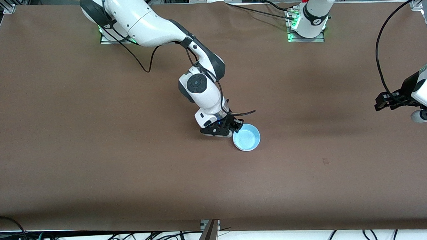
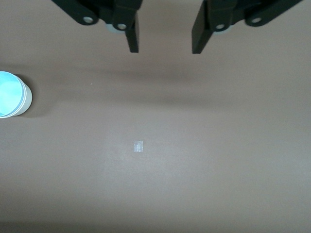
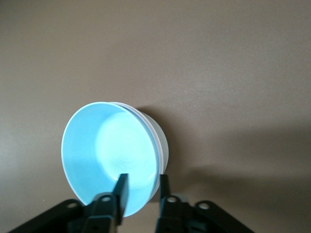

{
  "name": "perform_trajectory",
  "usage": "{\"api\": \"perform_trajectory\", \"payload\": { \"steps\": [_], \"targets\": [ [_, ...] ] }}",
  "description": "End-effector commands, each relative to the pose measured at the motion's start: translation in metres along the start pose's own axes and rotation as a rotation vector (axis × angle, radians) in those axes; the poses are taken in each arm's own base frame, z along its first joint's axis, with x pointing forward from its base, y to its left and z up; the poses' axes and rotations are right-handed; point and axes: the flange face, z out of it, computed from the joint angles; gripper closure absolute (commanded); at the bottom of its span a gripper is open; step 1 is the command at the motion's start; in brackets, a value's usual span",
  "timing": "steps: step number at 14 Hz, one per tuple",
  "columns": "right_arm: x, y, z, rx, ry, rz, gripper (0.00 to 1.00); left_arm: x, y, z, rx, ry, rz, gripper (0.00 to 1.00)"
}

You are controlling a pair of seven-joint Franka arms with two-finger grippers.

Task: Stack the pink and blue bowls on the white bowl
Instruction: 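Open the right gripper and release the blue bowl on the stack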

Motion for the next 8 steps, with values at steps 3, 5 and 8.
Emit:
{"api": "perform_trajectory", "payload": {
  "steps": [3,5,8],
  "targets": [
    [0.021,0.003,-0.016,-0.082,-0.021,-0.026,0.00,-0.007,-0.003,-0.003,0.023,0.013,0.023,0.33],
    [0.045,0.007,-0.049,-0.177,-0.072,-0.119,0.00,-0.007,-0.004,-0.003,0.022,0.014,0.022,0.33],
    [0.099,0.043,-0.116,-0.300,-0.159,-0.339,0.00,-0.007,-0.003,-0.004,0.021,0.014,0.023,0.21]
  ]
}}
